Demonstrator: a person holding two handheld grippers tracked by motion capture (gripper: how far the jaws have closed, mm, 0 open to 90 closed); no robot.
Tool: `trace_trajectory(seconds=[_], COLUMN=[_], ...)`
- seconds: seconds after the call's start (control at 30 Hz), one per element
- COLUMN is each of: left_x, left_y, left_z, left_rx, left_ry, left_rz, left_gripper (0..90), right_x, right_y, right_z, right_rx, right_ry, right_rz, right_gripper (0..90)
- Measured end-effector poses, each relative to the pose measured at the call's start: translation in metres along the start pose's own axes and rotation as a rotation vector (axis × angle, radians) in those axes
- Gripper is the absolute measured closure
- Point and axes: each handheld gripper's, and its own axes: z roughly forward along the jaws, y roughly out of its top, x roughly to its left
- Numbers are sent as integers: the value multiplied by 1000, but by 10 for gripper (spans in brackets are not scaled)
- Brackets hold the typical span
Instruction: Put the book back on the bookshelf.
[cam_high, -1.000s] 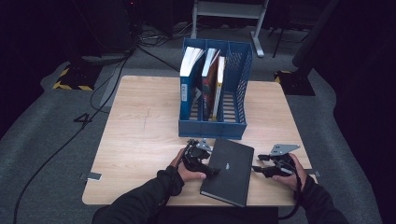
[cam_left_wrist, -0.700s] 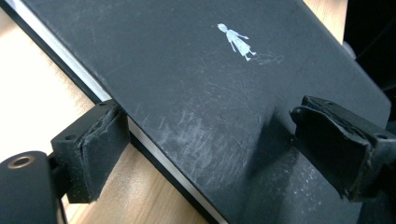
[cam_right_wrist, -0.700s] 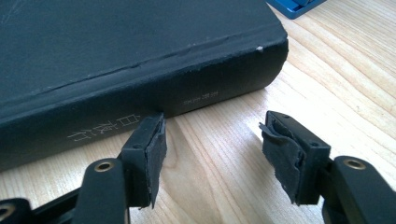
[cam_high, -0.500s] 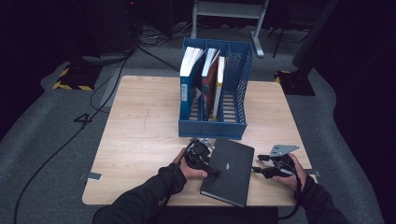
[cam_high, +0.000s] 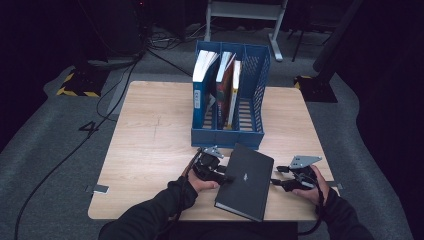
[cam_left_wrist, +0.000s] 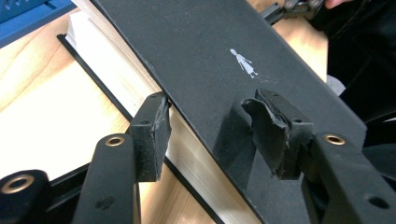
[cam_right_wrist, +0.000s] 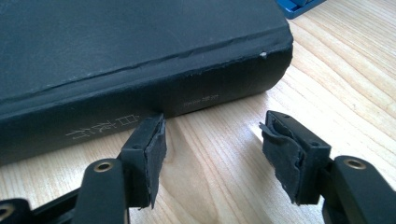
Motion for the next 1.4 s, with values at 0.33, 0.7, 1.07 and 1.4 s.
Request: trace_trajectory(seconds=[0.33,0.7,1.07,1.4], left_x=[-18,-17,-2,-8], left_y=[7,24,38,38], left_z=[-16,-10,5,-7], left_rx=[-144,-72,63,-87], left_ry=[-66,-93,-11,-20], left_rz=[99,87,-59,-8], left_gripper=[640,590,386,636], right_x=[2,-1,-2,-1], right_y=[3,1,1,1], right_z=[-1,0,0,-1], right_rx=[31,13,13,13], right_ry=[-37,-21,-20,-28], right_rz=[-20,-4,-7,-9], right_gripper=[399,402,395,390])
